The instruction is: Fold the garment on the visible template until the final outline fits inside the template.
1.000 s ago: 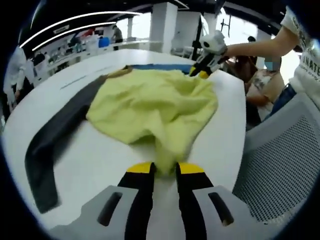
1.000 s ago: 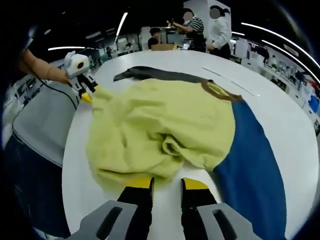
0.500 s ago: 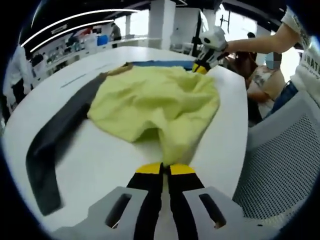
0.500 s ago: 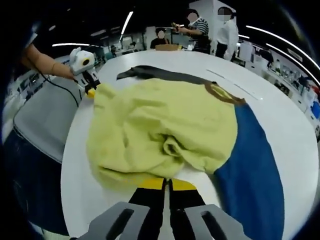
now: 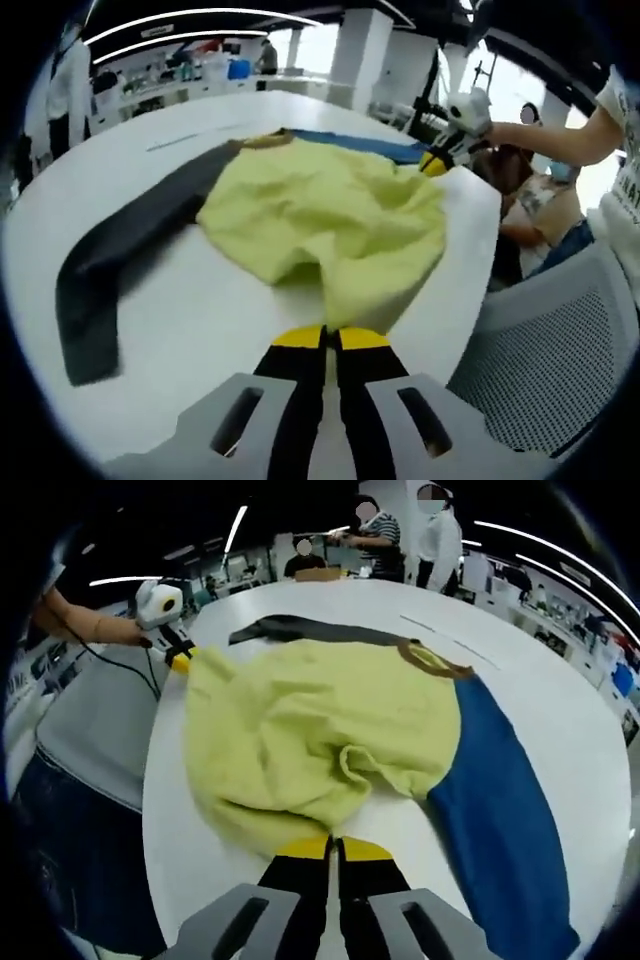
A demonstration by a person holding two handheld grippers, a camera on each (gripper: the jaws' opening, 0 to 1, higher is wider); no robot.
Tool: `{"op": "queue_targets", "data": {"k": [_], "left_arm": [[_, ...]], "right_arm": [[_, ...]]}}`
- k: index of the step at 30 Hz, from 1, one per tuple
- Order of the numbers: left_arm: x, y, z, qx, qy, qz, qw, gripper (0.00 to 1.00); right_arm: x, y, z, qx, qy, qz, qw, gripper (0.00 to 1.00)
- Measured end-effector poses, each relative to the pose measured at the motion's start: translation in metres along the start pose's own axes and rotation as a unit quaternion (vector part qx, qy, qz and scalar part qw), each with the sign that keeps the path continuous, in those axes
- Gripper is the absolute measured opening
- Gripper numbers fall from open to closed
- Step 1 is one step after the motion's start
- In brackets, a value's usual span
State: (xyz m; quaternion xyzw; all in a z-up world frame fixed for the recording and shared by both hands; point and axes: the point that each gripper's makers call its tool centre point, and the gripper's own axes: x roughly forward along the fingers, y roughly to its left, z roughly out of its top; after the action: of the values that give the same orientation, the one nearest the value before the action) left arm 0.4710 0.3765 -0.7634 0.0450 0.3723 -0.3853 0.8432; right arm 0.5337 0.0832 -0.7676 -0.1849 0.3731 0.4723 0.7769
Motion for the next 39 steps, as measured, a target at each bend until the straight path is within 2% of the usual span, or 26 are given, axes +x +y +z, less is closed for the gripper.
{"op": "queue_targets", "data": {"k": [3, 8, 18, 24, 28, 39], "left_arm": [[-0.004, -0.007, -0.003, -0.044, 0.011, -0.01, 0.9989, 0.0], [-0.01, -0.009, -0.003, -0.075, 0.007, -0.003, 0.9972, 0.0], [-0.023, -0.019, -0.01, -0.086, 0.024, 0.017, 0.9959, 0.01], [-0.03, -0.022, -0.014, -0.112, 0.022, 0.019, 0.9933, 0.0], [-0.035, -0.023, -0.019, -0.146, 0.027, 0.02, 0.9887, 0.01], [-0.042, -0.025, -0.033, -0.184, 0.052, 0.031, 0.9811, 0.01]], "right_arm": [[-0.008, 0.003, -0.002, -0.002, -0.001, -0.012, 0.9999, 0.0], [-0.021, 0.009, -0.011, 0.007, 0.001, -0.028, 0.9996, 0.0], [-0.039, 0.031, -0.024, 0.031, 0.0, -0.043, 0.9986, 0.0], [-0.046, 0.043, -0.029, 0.046, -0.002, -0.048, 0.9978, 0.0], [-0.05, 0.05, -0.03, 0.056, -0.006, -0.048, 0.9972, 0.0], [-0.055, 0.071, -0.041, 0.076, -0.006, -0.058, 0.9954, 0.0]]}}
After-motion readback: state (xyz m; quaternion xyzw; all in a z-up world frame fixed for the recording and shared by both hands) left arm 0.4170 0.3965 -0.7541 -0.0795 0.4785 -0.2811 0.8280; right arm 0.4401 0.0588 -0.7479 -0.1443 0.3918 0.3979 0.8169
